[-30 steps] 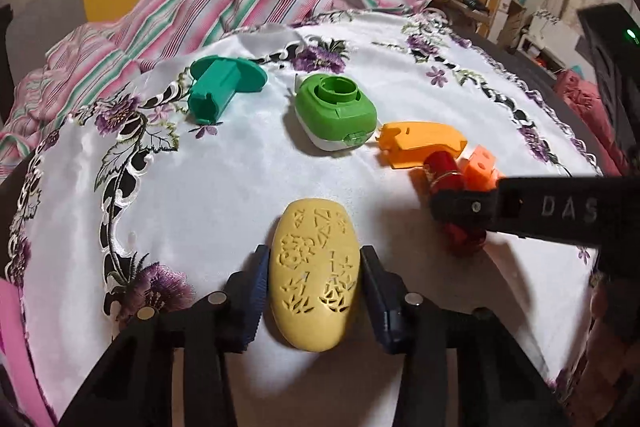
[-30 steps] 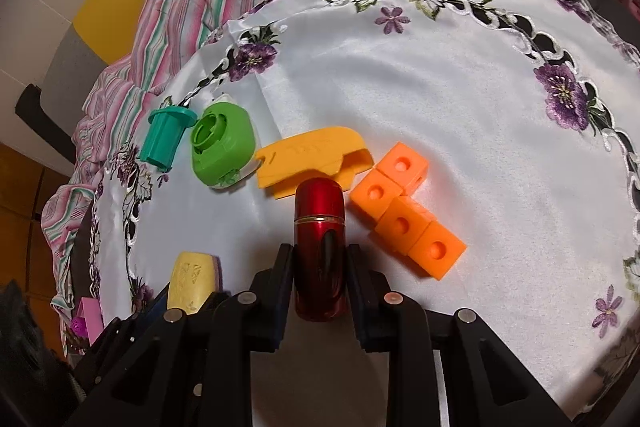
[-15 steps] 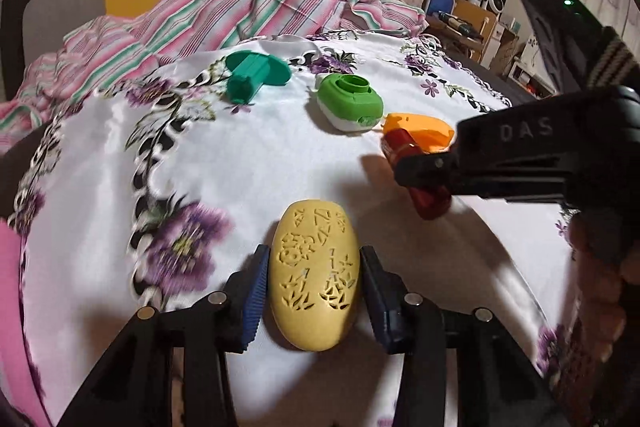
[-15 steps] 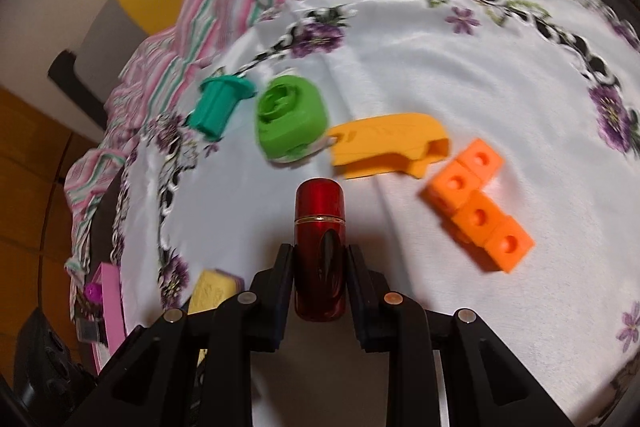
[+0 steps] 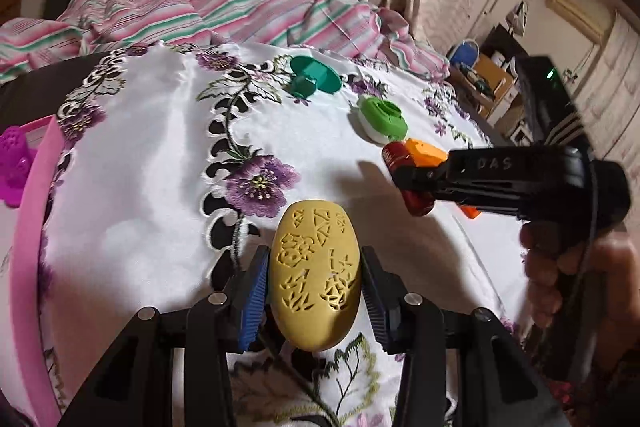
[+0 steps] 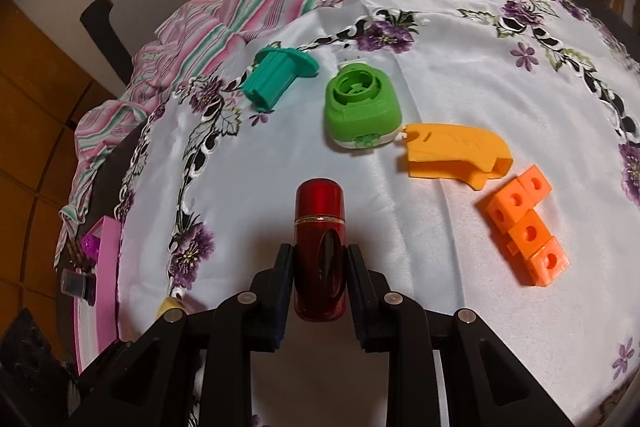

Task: Organize rigid objects
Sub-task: 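Carry the yellow soap into the tray and open the left tool while the right tool holds the tube, then carry the red lipstick tube into the tray and open the right tool, then move the right tool back to the tablecloth and grasp the orange curved piece, then grasp the orange cube cluster with the left tool while the right tool holds the curved piece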

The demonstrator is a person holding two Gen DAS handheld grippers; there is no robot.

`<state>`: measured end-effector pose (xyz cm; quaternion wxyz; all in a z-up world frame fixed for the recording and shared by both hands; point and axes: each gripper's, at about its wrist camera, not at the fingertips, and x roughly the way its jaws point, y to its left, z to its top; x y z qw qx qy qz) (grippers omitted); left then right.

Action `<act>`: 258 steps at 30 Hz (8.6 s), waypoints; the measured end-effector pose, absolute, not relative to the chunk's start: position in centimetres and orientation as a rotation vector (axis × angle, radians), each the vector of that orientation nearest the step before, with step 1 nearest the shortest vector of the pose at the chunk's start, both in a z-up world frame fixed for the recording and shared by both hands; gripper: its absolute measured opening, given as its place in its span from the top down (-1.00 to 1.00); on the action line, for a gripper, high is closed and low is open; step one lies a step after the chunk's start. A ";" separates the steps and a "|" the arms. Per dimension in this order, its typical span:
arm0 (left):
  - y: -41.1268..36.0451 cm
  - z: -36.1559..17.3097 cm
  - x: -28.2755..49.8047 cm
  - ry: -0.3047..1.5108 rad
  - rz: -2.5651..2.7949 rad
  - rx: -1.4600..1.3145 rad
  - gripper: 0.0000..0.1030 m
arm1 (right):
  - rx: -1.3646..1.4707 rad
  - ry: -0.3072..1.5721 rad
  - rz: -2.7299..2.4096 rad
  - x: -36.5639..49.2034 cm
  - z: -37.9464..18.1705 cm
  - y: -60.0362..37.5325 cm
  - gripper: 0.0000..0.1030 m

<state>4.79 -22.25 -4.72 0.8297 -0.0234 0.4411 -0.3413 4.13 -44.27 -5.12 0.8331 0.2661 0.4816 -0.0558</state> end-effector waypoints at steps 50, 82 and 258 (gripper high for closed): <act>1.2 -3.9 11.5 0.970 -0.215 -0.389 -0.13 | 0.488 1.044 -0.100 4.7 -5.4 -42.8 0.49; 0.5 -3.9 4.0 0.987 -0.291 -0.233 -0.13 | 0.358 0.988 0.380 5.2 -1.1 -21.8 0.49; -31.8 -6.1 5.7 0.910 -0.707 0.171 0.49 | 0.278 1.065 -0.206 6.5 -5.5 -50.0 0.40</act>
